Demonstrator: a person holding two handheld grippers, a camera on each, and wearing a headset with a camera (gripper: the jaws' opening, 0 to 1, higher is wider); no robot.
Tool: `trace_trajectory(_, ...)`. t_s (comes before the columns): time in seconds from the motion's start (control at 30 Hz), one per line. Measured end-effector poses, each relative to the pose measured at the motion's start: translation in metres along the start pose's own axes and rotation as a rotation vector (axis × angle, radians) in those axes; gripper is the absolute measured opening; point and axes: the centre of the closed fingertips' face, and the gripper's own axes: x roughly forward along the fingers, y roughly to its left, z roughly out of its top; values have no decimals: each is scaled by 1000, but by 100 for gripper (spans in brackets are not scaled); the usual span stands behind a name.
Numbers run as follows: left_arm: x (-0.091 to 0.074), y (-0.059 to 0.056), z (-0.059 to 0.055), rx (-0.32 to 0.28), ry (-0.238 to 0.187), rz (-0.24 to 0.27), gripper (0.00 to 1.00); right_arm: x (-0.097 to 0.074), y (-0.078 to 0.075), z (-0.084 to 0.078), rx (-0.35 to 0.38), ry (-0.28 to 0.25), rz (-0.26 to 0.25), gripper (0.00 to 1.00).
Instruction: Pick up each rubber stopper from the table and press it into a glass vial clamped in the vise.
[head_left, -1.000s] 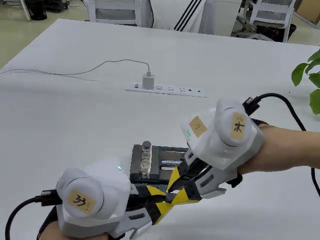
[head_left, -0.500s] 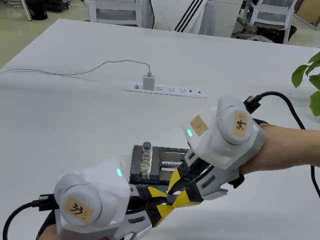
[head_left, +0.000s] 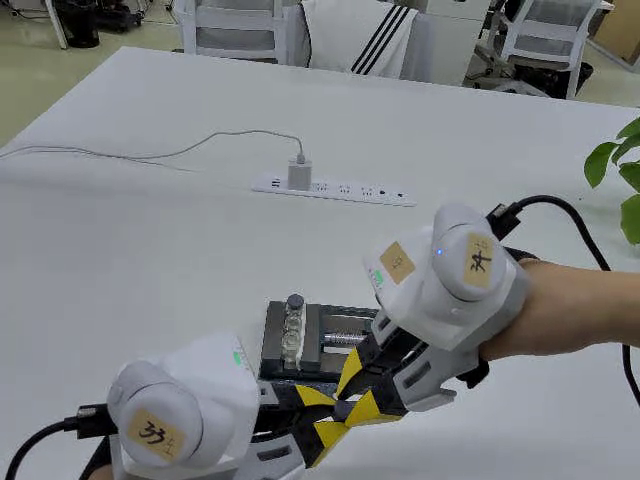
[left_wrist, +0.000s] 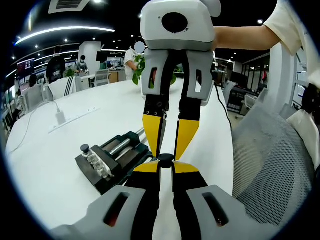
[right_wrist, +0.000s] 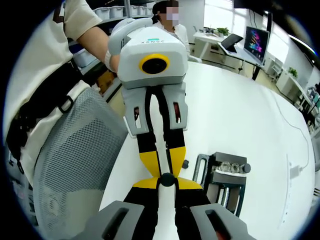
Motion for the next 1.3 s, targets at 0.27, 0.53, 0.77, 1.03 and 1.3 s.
trace_trajectory(0.27, -5, 17, -6, -29, 13, 69, 31, 2, -5, 0, -3, 2, -17, 6)
trace_trajectory(0.53, -16, 36, -25, -63, 41, 148, 64, 5, -8, -6, 4, 24, -15, 6)
trace_trajectory(0.77, -28, 47, -36, -94, 50, 206, 83, 8, -8, -7, -5, 31, -10, 6)
trace_trajectory(1.03, -41, 54, -49, -138, 60, 254, 99, 11, -14, -8, 1, 39, -12, 6)
trace_trajectory(1.3, -50, 57, -56, -153, 61, 281, 99, 8, -32, -10, -48, 80, -34, 6)
